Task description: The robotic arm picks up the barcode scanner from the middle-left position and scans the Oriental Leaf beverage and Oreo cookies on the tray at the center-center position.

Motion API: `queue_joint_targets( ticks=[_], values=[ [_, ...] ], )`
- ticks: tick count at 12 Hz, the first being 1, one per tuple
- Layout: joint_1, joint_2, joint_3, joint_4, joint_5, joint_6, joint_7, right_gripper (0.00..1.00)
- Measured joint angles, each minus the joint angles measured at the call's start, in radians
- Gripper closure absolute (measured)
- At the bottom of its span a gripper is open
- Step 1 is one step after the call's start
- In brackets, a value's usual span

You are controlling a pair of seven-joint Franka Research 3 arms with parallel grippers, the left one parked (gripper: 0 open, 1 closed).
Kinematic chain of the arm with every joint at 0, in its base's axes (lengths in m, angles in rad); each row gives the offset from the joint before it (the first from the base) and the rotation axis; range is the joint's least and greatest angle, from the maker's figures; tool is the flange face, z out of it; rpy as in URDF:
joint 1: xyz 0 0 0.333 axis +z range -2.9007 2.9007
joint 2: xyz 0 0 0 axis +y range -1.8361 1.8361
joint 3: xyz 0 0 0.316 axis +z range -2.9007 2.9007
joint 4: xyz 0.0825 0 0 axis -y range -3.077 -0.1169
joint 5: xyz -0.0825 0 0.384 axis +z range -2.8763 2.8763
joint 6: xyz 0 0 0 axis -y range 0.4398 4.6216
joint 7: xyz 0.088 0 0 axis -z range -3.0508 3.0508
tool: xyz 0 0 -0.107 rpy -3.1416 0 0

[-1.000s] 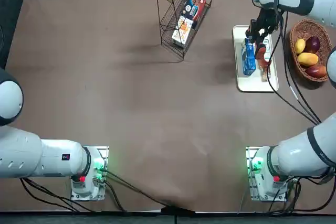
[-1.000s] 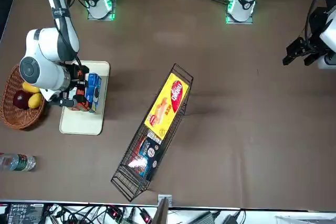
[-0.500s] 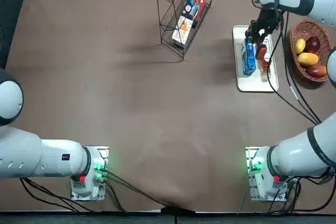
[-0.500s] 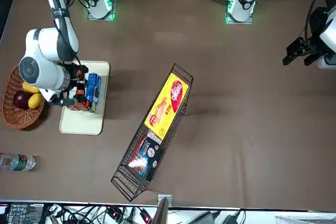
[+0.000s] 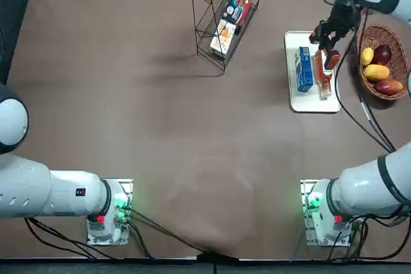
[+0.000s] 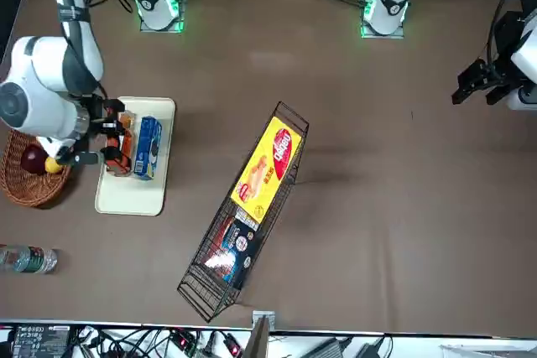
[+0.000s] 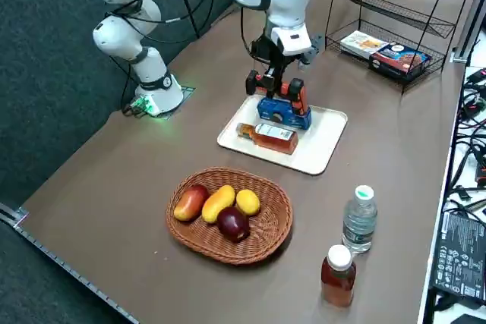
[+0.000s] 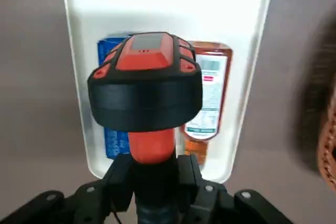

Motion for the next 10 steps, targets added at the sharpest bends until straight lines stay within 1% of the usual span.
queue_joint_targets(
  ticks=[1,2,10],
  values=[
    [-0.034,-0.008,-0.001,0.0,0.0,-0.006,-0.03,0.57],
    [-0.047,-0.009,-0.001,0.0,-0.001,-0.007,-0.037,0.57],
    [-0.108,0.009,-0.003,0.0,-0.004,0.001,-0.087,0.57]
  ],
)
